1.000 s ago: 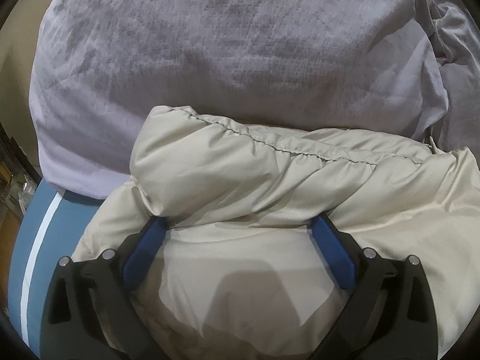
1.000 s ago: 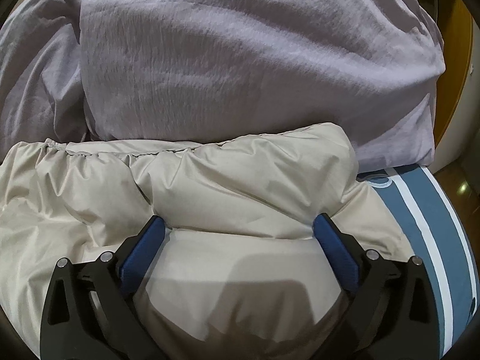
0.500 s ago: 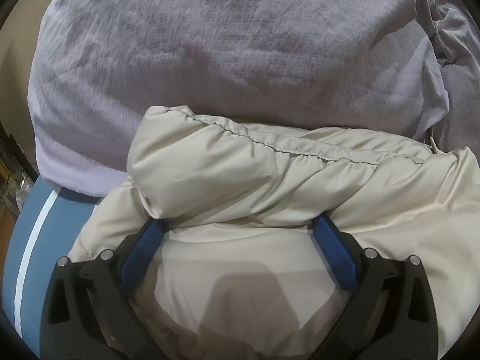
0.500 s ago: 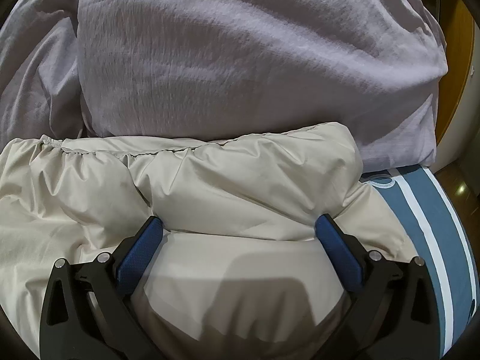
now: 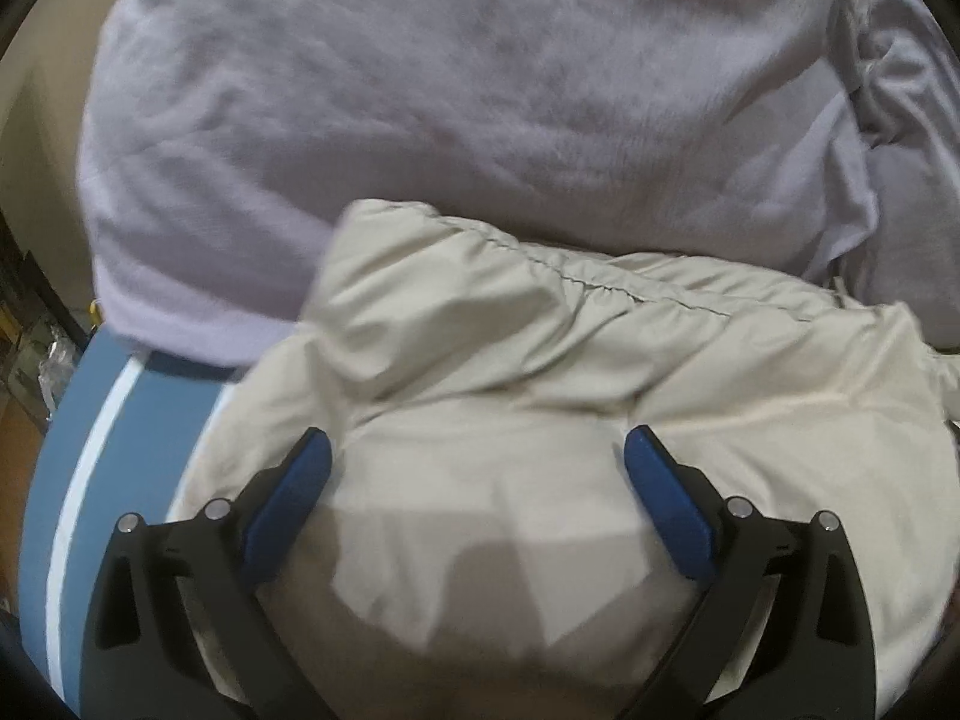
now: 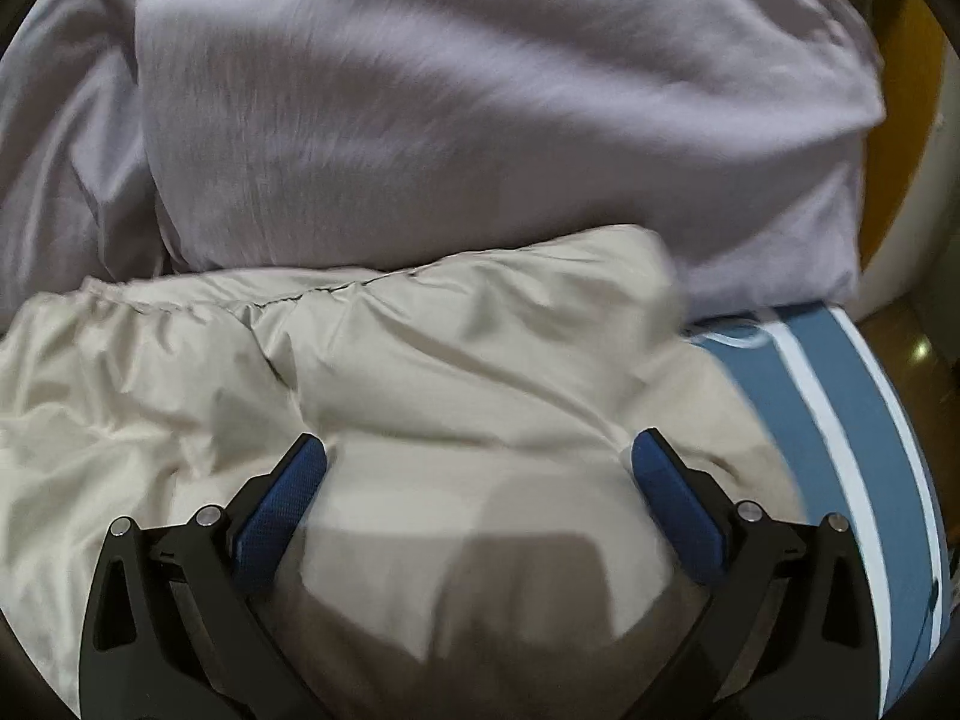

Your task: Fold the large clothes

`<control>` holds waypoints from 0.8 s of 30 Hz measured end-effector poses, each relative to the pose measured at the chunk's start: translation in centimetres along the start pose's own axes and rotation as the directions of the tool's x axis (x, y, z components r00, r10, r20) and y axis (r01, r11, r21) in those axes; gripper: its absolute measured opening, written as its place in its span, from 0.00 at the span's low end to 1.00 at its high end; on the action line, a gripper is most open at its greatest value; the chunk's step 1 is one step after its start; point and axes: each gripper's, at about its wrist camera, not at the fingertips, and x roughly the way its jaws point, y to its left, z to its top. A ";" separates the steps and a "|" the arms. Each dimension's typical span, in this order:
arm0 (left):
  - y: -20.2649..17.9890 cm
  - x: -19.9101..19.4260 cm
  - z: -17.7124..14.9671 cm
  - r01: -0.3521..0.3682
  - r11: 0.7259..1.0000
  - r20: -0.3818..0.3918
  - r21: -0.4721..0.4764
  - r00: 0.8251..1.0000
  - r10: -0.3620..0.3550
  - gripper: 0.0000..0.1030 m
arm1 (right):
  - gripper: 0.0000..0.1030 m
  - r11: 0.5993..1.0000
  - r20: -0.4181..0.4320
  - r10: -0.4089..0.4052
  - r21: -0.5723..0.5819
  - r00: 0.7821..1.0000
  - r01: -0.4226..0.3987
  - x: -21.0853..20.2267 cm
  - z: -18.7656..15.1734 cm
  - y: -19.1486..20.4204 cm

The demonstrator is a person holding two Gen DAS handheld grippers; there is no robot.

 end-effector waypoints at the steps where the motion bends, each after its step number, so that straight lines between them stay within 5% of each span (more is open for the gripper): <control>1: 0.4 -0.7 -0.3 0.000 1.000 0.004 -0.002 1.000 0.000 0.95 | 0.99 1.000 0.007 -0.014 0.015 1.000 0.014 -1.0 -0.3 -0.8; 7: 4.8 -5.0 -2.5 -0.022 0.997 0.011 -0.070 1.000 0.023 0.95 | 0.99 0.986 -0.005 -0.062 0.153 0.998 0.062 -4.3 -2.1 -5.9; 12: 7.9 -7.1 -4.8 -0.036 0.991 -0.013 -0.127 0.999 0.034 0.95 | 0.99 0.951 -0.067 -0.019 0.307 0.998 0.038 -5.2 -4.6 -9.9; 24: 9.3 -8.3 -8.8 0.020 0.974 -0.116 -0.224 0.992 -0.047 0.95 | 0.99 0.898 -0.157 0.135 0.437 0.978 -0.054 -5.2 -8.7 -10.0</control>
